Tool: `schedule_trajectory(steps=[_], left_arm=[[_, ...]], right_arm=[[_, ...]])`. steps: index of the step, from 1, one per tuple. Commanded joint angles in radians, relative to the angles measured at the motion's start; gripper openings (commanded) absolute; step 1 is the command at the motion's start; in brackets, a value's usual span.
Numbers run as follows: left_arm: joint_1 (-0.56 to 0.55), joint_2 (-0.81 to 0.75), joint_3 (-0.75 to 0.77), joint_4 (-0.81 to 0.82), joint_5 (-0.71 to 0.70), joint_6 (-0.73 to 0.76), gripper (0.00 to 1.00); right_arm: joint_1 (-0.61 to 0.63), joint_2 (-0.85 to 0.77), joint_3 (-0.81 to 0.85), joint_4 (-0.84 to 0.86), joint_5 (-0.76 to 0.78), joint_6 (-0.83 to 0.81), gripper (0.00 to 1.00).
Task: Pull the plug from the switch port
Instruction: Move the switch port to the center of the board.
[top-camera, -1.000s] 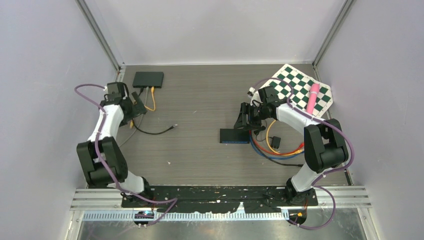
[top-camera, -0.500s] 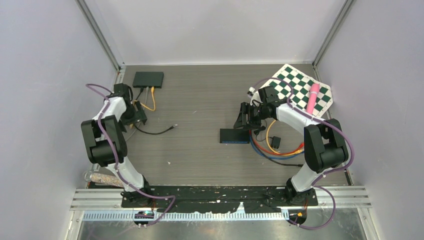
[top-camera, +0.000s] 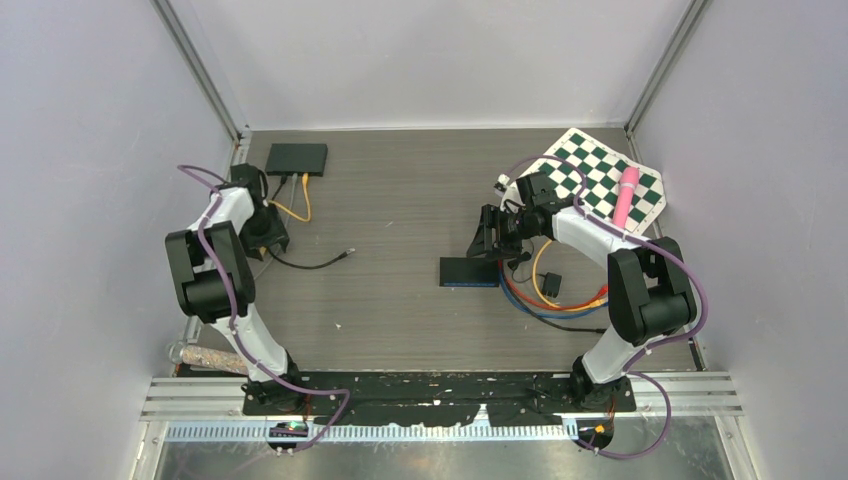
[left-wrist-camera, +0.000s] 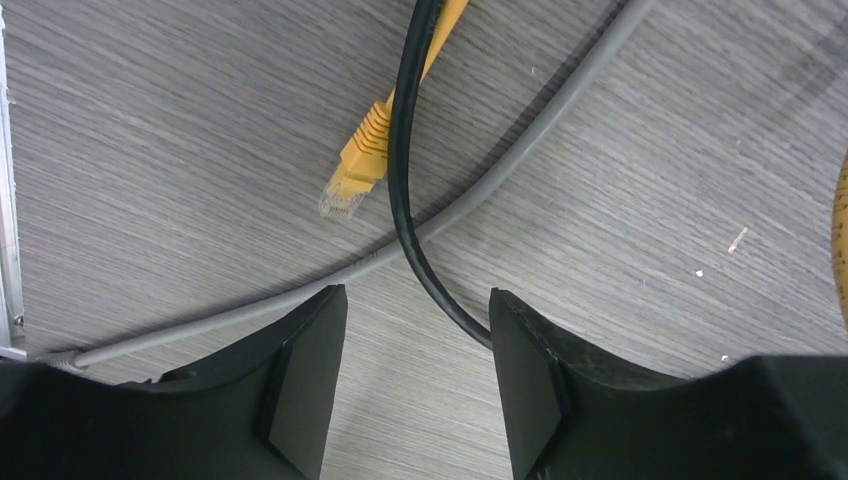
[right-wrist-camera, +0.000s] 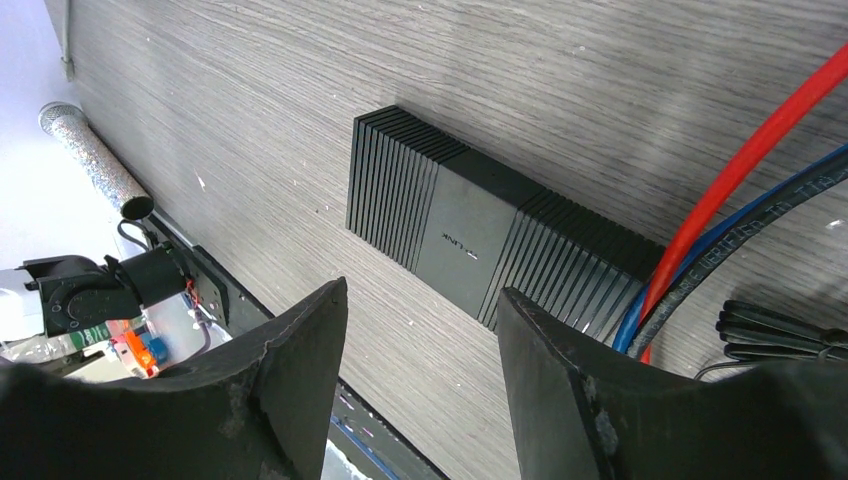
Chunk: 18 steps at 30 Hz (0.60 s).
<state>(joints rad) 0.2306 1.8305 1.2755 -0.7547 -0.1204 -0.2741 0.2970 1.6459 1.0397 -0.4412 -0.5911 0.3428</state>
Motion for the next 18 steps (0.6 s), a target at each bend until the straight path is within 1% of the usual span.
schedule_trajectory(steps=[1, 8, 12, 13, 15, 18], left_arm=[[-0.012, 0.006, 0.029, -0.054, -0.023, 0.027, 0.58], [-0.050, 0.066, 0.107, -0.162, -0.080, 0.085, 0.61], [-0.053, 0.085, 0.124, -0.198, -0.045, 0.119, 0.62], [-0.053, 0.095, 0.137, -0.214, -0.041, 0.129, 0.61], [-0.053, 0.094, 0.142, -0.207, -0.035, 0.139, 0.57], [-0.052, 0.080, 0.121, -0.188, -0.035, 0.138, 0.55]], right_arm=[[-0.005, 0.002, 0.009, 0.029, -0.025, 0.009, 0.63], [-0.004, -0.004, 0.003, 0.032, -0.027, 0.009, 0.63], [-0.004, -0.007, 0.002, 0.033, -0.028, 0.009, 0.63], [-0.005, -0.008, 0.001, 0.034, -0.027, 0.008, 0.63], [-0.004, -0.008, -0.001, 0.033, -0.027, 0.008, 0.63], [-0.004, -0.010, -0.002, 0.033, -0.028, 0.007, 0.63]])
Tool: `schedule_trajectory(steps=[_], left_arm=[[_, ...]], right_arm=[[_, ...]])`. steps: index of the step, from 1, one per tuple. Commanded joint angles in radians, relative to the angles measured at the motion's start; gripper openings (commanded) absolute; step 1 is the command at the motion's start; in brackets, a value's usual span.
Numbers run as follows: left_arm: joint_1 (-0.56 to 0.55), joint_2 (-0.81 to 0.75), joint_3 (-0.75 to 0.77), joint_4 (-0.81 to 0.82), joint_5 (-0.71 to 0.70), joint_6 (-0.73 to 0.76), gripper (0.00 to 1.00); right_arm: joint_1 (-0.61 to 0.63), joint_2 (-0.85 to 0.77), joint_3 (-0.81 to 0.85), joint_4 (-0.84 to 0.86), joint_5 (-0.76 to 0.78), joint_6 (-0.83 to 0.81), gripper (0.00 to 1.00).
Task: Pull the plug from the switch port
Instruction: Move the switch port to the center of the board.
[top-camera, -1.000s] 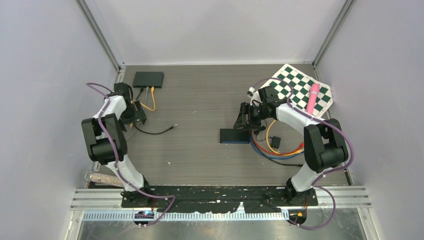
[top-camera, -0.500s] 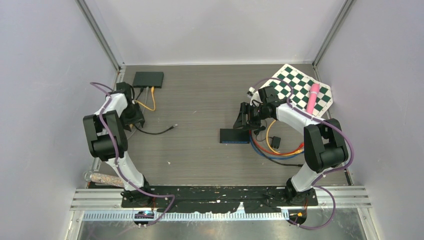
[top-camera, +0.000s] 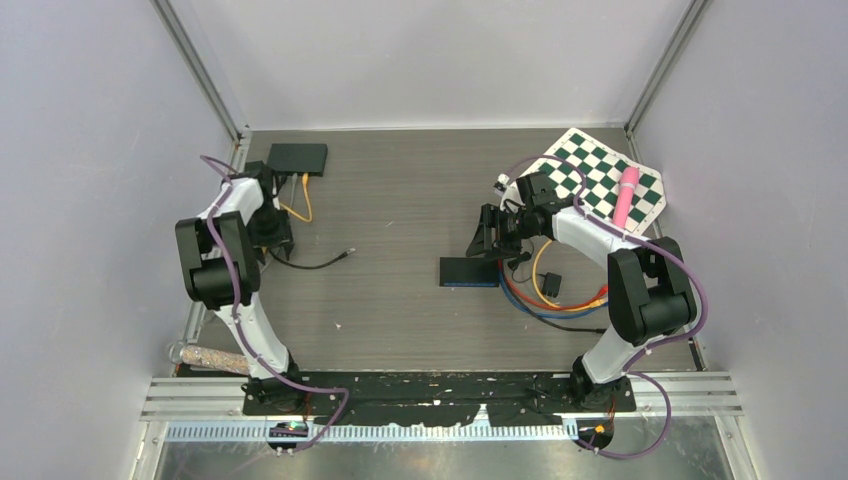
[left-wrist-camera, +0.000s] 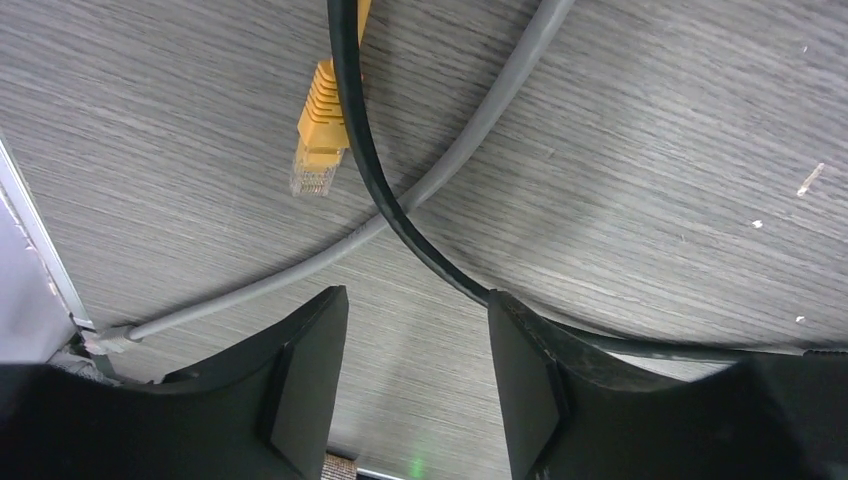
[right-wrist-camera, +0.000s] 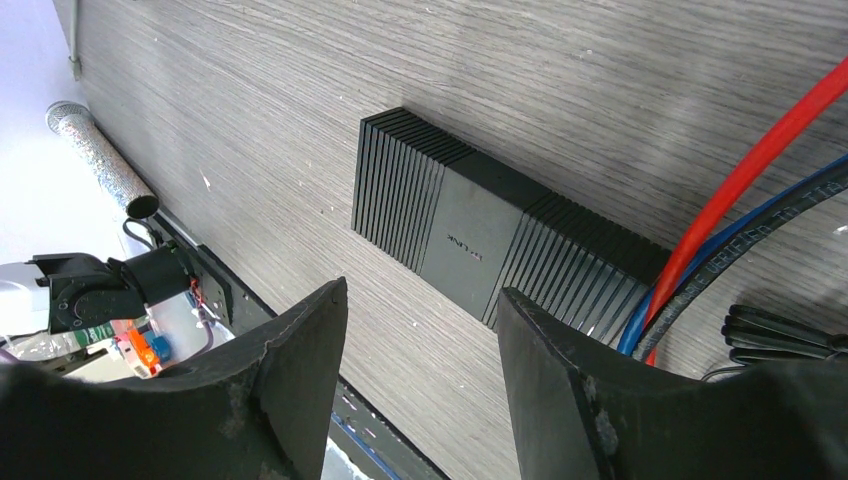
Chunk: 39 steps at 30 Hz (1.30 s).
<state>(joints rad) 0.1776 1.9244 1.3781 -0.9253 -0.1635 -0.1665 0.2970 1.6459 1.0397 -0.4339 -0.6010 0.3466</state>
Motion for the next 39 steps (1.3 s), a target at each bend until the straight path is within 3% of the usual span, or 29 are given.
schedule_trajectory(steps=[1, 6, 9, 12, 14, 17, 20, 23, 26, 28, 30, 33, 39], left_arm=[[0.001, -0.007, 0.028, -0.026, 0.009, 0.032, 0.55], [0.000, 0.043, 0.092, -0.103, 0.016, 0.051, 0.59], [0.000, 0.059, 0.112, -0.125, 0.020, 0.058, 0.75], [0.000, 0.078, 0.141, -0.149, 0.030, 0.081, 0.78], [0.000, 0.095, 0.169, -0.172, 0.033, 0.087, 0.71], [0.000, 0.091, 0.158, -0.166, 0.044, 0.081, 0.42], [0.000, -0.001, 0.047, -0.037, 0.067, 0.041, 0.24], [0.000, -0.084, -0.074, 0.094, 0.091, 0.001, 0.20], [0.000, -0.092, -0.082, 0.096, 0.103, -0.015, 0.07], [0.001, -0.115, -0.087, 0.100, 0.139, -0.021, 0.06], [0.000, -0.184, -0.109, 0.132, 0.158, -0.035, 0.18], [0.003, -0.296, -0.161, 0.205, 0.128, -0.105, 0.63], [0.004, -0.335, -0.270, 0.293, 0.052, -0.351, 0.71]], right_arm=[[-0.004, -0.013, -0.006, 0.027, -0.019, 0.003, 0.63], [-0.004, -0.009, -0.012, 0.034, -0.022, 0.004, 0.63], [-0.004, -0.013, -0.013, 0.043, -0.028, 0.010, 0.63], [-0.004, -0.026, -0.015, 0.044, -0.021, 0.009, 0.63], [-0.004, -0.034, -0.021, 0.047, -0.020, 0.010, 0.63], [-0.004, -0.035, -0.032, 0.061, -0.026, 0.014, 0.63], [-0.004, -0.034, -0.040, 0.065, -0.028, 0.013, 0.63], [-0.004, -0.035, -0.042, 0.064, -0.027, 0.011, 0.63], [-0.005, -0.029, -0.040, 0.065, -0.032, 0.011, 0.63], [-0.004, -0.028, -0.040, 0.064, -0.031, 0.010, 0.63], [-0.005, -0.028, -0.042, 0.064, -0.029, 0.008, 0.63], [-0.004, -0.020, -0.042, 0.066, -0.028, 0.008, 0.63], [-0.004, -0.011, -0.042, 0.080, -0.049, 0.015, 0.63]])
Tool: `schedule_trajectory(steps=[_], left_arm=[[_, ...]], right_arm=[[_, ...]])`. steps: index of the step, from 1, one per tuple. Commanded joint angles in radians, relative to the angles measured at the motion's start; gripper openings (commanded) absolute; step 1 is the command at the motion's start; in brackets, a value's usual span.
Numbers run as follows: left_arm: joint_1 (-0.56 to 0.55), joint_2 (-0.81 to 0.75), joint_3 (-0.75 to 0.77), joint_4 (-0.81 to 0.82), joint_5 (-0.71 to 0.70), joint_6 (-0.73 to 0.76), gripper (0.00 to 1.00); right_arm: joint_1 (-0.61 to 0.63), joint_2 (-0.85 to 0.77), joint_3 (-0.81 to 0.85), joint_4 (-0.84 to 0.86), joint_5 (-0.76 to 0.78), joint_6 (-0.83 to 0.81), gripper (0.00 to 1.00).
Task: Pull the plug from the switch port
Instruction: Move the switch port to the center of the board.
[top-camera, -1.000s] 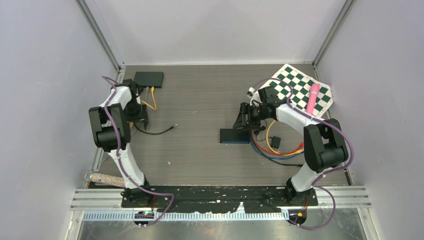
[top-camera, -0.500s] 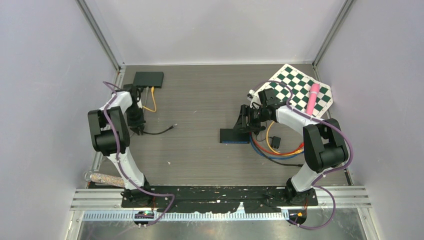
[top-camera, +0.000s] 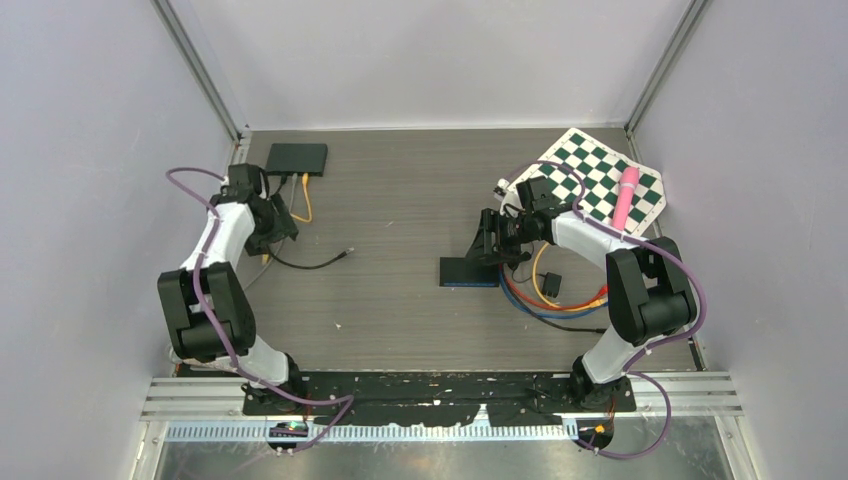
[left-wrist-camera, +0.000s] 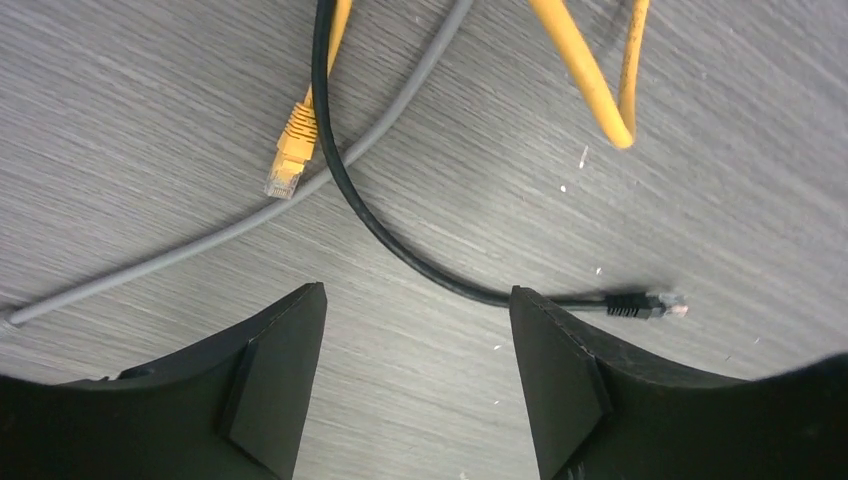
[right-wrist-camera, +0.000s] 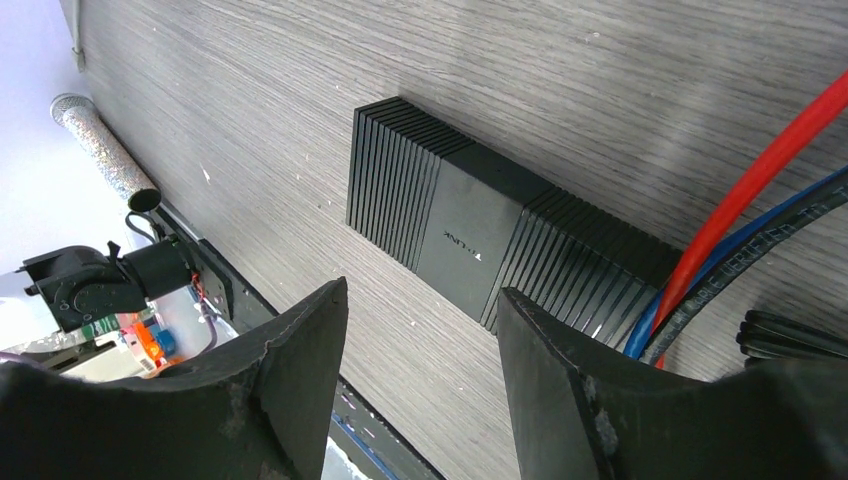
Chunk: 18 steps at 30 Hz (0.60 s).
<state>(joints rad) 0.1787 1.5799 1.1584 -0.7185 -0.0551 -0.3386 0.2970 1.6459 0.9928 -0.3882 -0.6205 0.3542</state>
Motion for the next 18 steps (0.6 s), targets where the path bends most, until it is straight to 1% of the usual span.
schedule_trajectory(steps=[1, 5, 8, 11, 15, 18], left_arm=[[0.004, 0.018, -0.055, 0.086, -0.072, -0.204, 0.71], [0.005, 0.069, -0.026, 0.061, -0.102, -0.318, 0.70], [0.005, 0.101, -0.008, 0.067, -0.147, -0.393, 0.70], [0.004, 0.136, 0.029, 0.032, -0.196, -0.451, 0.70], [0.005, 0.187, 0.032, 0.026, -0.208, -0.548, 0.70], [0.005, 0.211, 0.015, 0.059, -0.175, -0.618, 0.70]], right_arm=[[-0.004, -0.014, 0.003, 0.034, -0.029, 0.007, 0.63], [-0.004, -0.020, -0.004, 0.037, -0.029, 0.006, 0.63], [-0.004, -0.018, -0.006, 0.041, -0.035, 0.008, 0.63], [-0.004, -0.026, -0.009, 0.041, -0.034, 0.006, 0.63], [-0.004, -0.019, -0.006, 0.041, -0.033, 0.008, 0.63], [-0.004, -0.015, -0.006, 0.040, -0.038, 0.008, 0.63]])
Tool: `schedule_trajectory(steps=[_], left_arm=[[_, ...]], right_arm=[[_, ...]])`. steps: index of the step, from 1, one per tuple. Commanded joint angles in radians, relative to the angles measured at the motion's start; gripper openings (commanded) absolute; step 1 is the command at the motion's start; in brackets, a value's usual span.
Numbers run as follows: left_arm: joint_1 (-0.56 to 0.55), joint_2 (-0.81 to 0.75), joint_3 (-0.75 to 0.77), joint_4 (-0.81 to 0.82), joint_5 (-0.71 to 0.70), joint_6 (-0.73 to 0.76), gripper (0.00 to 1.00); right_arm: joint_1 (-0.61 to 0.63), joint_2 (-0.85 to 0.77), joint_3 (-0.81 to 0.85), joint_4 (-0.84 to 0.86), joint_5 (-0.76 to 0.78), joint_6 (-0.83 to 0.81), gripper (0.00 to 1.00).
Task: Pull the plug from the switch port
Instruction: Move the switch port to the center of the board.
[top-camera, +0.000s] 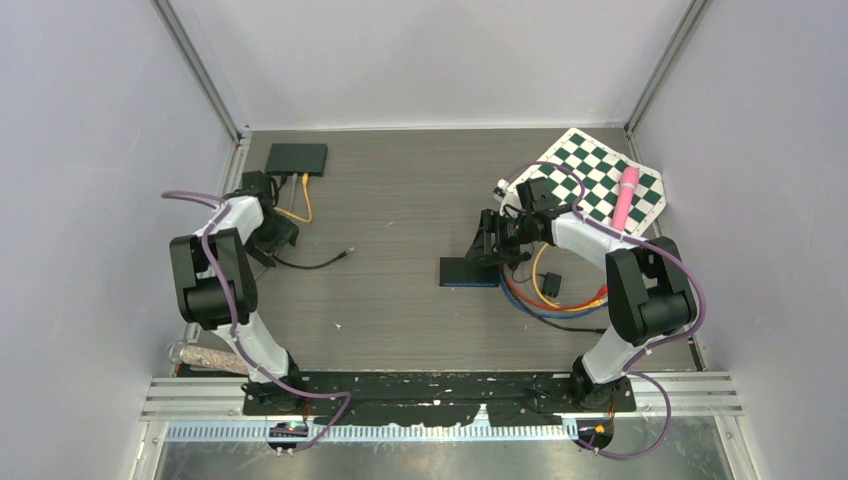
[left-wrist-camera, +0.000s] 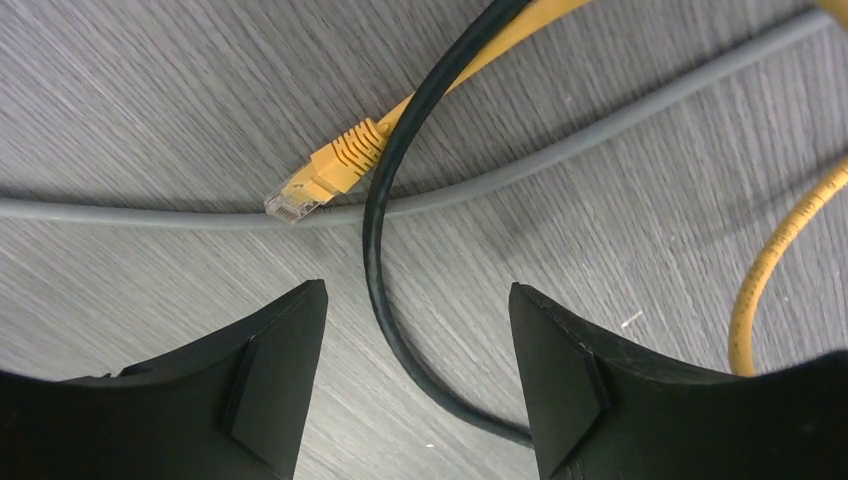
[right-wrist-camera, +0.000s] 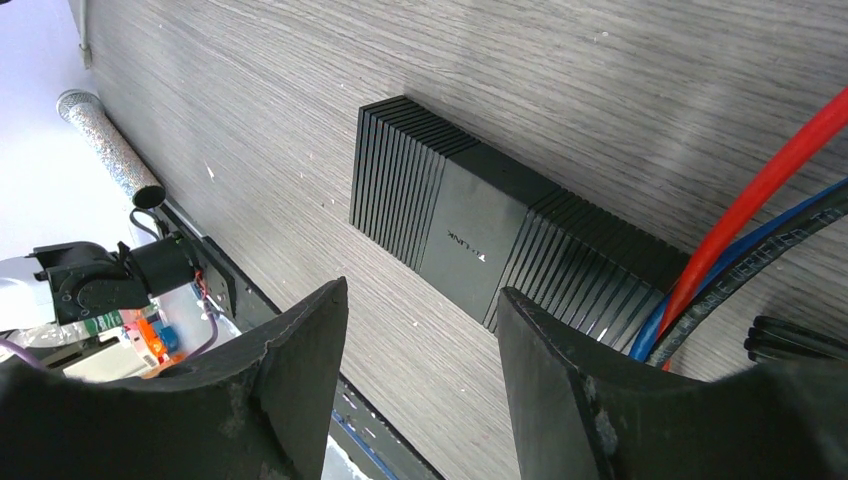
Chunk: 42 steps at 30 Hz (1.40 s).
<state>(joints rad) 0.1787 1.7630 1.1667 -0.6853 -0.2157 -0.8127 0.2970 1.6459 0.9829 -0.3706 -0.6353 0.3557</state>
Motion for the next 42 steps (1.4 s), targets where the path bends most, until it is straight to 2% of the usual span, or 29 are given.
schedule_trajectory(steps=[1, 7, 11, 13, 14, 15, 16, 22, 25, 27, 34, 42], left_arm=[[0.007, 0.042, 0.012, 0.011, -0.004, -0.172, 0.69], [0.020, 0.169, 0.147, -0.197, -0.012, -0.268, 0.64], [0.024, 0.186, 0.155, -0.173, 0.024, -0.207, 0.55], [0.025, 0.194, 0.163, -0.159, 0.052, -0.160, 0.44], [0.025, 0.198, 0.162, -0.157, 0.062, -0.140, 0.29], [0.025, 0.200, 0.160, -0.160, 0.069, -0.131, 0.04], [0.025, 0.200, 0.157, -0.159, 0.077, -0.112, 0.00], [0.012, 0.145, 0.068, -0.065, 0.193, -0.012, 0.00], [-0.025, 0.062, 0.027, -0.051, 0.175, -0.021, 0.00], [-0.054, 0.029, 0.010, -0.019, 0.248, -0.005, 0.00], [-0.275, 0.032, 0.056, -0.046, 0.295, -0.039, 0.00], [-0.416, -0.069, -0.106, 0.057, 0.362, -0.113, 0.00]], right_arm=[[-0.005, -0.016, 0.003, 0.022, -0.021, 0.006, 0.63], [-0.004, -0.007, 0.007, 0.024, -0.018, 0.005, 0.63], [-0.004, 0.000, 0.011, 0.019, -0.018, 0.005, 0.63], [-0.005, 0.003, 0.012, 0.020, -0.015, 0.005, 0.63], [-0.005, 0.005, 0.013, 0.020, -0.016, 0.005, 0.63], [-0.005, 0.006, 0.014, 0.020, -0.016, 0.006, 0.63], [-0.004, 0.006, 0.014, 0.020, -0.017, 0.006, 0.63], [-0.006, 0.001, 0.011, 0.020, -0.015, 0.006, 0.63], [-0.006, 0.000, 0.011, 0.020, -0.015, 0.006, 0.63], [-0.005, -0.001, 0.012, 0.021, -0.016, 0.008, 0.63], [-0.004, -0.015, 0.009, 0.019, -0.017, 0.009, 0.63], [-0.006, -0.030, 0.007, 0.004, -0.007, 0.005, 0.63]])
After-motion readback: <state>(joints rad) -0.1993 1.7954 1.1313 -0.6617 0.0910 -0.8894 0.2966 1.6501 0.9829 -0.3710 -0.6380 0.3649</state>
